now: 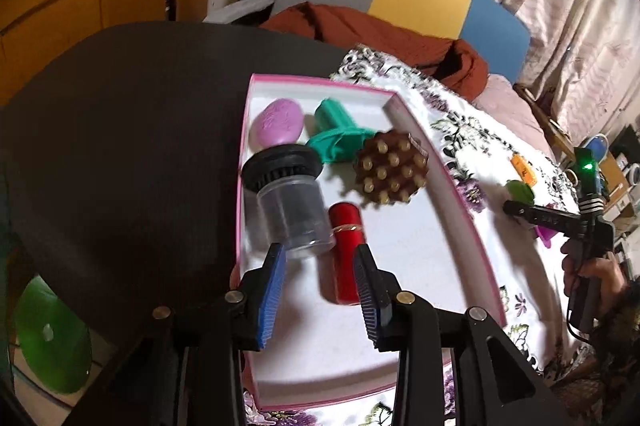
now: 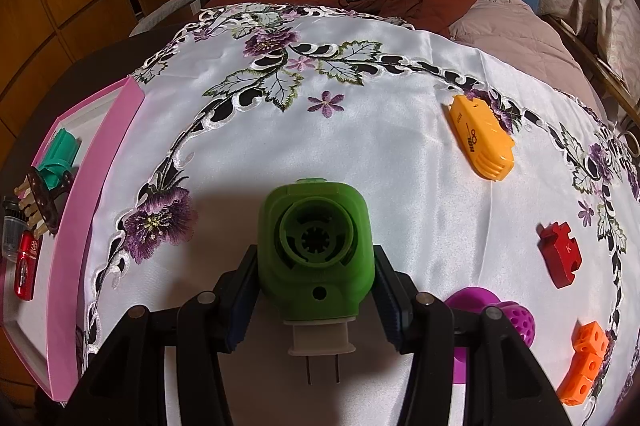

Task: Organize rigid objects
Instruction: 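Carry the green plug with the right gripper toward the tray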

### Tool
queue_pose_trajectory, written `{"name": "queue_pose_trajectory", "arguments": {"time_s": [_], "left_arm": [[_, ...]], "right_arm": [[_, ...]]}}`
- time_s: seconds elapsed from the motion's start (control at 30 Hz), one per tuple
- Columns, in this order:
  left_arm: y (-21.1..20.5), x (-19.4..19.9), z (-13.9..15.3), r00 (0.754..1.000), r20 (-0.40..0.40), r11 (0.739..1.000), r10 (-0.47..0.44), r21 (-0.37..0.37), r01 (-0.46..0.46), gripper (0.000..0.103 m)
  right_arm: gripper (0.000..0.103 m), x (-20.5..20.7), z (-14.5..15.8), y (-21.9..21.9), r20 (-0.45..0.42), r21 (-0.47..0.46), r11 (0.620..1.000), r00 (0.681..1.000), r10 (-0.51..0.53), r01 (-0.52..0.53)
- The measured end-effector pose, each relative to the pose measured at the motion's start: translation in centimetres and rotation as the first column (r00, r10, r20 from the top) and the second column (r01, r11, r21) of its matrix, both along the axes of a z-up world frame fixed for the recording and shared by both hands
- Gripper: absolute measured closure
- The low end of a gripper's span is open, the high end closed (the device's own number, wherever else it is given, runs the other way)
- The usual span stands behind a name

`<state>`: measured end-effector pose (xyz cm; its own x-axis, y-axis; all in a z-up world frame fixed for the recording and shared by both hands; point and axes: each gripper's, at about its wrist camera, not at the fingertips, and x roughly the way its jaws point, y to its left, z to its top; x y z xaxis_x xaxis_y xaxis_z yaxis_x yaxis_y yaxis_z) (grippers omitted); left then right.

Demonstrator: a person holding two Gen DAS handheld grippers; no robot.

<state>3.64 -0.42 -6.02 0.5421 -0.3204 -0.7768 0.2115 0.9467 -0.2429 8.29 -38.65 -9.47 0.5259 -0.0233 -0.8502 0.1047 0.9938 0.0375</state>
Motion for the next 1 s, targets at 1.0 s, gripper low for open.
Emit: {"name": "queue_pose_trajectory", "arguments": {"time_s": [1.0], "left_arm": [[-1.1,2.2,-1.0,1.000,0.015,0.998,-0.022,0.067,0.021,0.056]], "right_arm": [[0.050,0.0,0.0,0.0,0.007,0.002,1.000,1.000,-0.010,0.010]]}}
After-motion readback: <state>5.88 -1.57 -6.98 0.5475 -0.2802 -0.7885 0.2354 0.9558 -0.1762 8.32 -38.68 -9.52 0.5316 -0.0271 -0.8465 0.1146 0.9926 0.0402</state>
